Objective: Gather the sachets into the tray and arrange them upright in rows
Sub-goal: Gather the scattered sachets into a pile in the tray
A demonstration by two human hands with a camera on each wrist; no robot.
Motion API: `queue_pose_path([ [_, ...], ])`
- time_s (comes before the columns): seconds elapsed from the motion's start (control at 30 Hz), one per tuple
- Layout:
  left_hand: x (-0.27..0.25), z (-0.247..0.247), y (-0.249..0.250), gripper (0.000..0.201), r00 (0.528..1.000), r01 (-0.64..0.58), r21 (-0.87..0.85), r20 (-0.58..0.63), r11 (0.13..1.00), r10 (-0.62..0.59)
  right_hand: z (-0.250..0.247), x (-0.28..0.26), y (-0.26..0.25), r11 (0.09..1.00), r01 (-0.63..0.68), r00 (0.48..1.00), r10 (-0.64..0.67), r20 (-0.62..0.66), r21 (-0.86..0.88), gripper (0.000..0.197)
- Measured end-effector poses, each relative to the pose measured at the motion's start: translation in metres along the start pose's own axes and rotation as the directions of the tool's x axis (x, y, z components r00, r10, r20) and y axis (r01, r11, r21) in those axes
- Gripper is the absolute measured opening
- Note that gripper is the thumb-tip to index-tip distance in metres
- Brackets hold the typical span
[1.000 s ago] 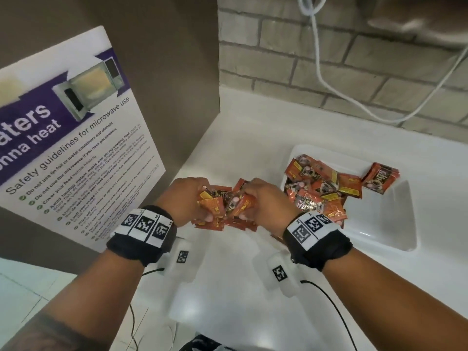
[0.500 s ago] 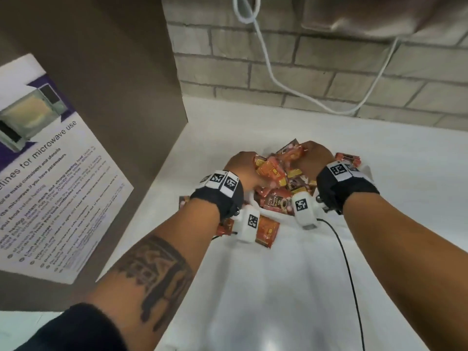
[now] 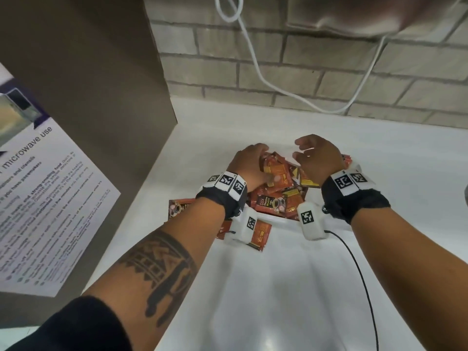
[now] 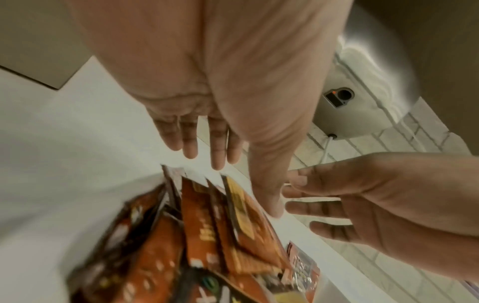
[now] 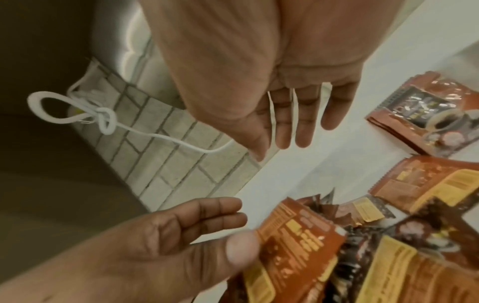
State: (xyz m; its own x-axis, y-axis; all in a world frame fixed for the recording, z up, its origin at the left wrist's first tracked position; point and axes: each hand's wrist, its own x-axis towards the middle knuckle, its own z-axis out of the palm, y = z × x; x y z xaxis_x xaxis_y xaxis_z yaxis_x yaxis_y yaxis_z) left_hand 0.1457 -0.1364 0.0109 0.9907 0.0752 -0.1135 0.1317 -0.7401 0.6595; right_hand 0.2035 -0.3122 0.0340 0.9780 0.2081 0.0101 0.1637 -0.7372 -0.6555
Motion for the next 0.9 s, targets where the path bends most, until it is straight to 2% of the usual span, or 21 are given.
queue_pose_path([
  [0.1,-0.007,-0.018,-0.018,0.061,0.997,0.043,-0.076,-0.067,0.996,-0.048,-0.003,-0.019,-0.019,0.992,0.118,0.99,-0.12,0.067,0.032,0.017],
  [0.17,-0.013,-0.031,-0.037,0.045,0.993,0.095,-0.051,-0.068,0.994,-0.099,0.0,-0.035,-0.034,0.984,0.177,0.957,-0.18,0.228,0.031,0.021],
  [0.23,-0.02,-0.041,-0.056,0.037,0.988,0.152,0.029,-0.034,0.988,-0.151,0.008,-0.051,-0.046,0.963,0.271,0.896,-0.244,0.372,-0.019,0.021],
  [0.3,-0.029,-0.045,-0.069,0.043,0.981,0.176,0.146,0.056,0.974,-0.185,0.02,-0.064,-0.053,0.91,0.408,0.83,-0.335,0.446,-0.075,0.02],
  [0.37,-0.039,-0.043,-0.077,0.057,0.971,0.157,0.251,0.138,0.955,-0.196,0.033,-0.076,-0.056,0.859,0.493,0.776,-0.361,0.517,-0.14,0.018],
  [0.47,-0.056,-0.034,-0.083,0.088,0.957,0.097,0.409,0.212,0.908,-0.198,0.05,-0.095,-0.057,0.779,0.534,0.728,-0.226,0.647,-0.328,0.018],
  [0.5,-0.06,-0.029,-0.084,0.098,0.951,0.065,0.457,0.241,0.887,-0.194,0.055,-0.102,-0.057,0.716,0.558,0.723,-0.172,0.669,-0.42,0.019],
  [0.57,-0.067,-0.023,-0.086,0.112,0.94,0.008,0.518,0.287,0.856,-0.182,0.065,-0.114,-0.056,0.598,0.571,0.751,-0.105,0.652,-0.562,0.024],
  [0.63,-0.068,-0.02,-0.089,0.115,0.933,-0.007,0.547,0.304,0.837,-0.19,0.071,-0.126,-0.053,0.517,0.573,0.776,-0.095,0.623,-0.636,0.033],
  [0.7,-0.069,-0.02,-0.09,0.113,0.931,-0.003,0.547,0.306,0.837,-0.197,0.077,-0.134,-0.049,0.472,0.596,0.775,-0.123,0.62,-0.65,0.037],
  [0.77,-0.07,-0.021,-0.09,0.107,0.935,0.006,0.53,0.299,0.848,-0.193,0.084,-0.139,-0.045,0.512,0.584,0.781,-0.145,0.607,-0.63,0.038],
  [0.9,-0.07,-0.026,-0.092,0.097,0.936,0.027,0.478,0.296,0.878,-0.189,0.095,-0.141,-0.042,0.661,0.495,0.804,-0.101,0.587,-0.564,0.048],
])
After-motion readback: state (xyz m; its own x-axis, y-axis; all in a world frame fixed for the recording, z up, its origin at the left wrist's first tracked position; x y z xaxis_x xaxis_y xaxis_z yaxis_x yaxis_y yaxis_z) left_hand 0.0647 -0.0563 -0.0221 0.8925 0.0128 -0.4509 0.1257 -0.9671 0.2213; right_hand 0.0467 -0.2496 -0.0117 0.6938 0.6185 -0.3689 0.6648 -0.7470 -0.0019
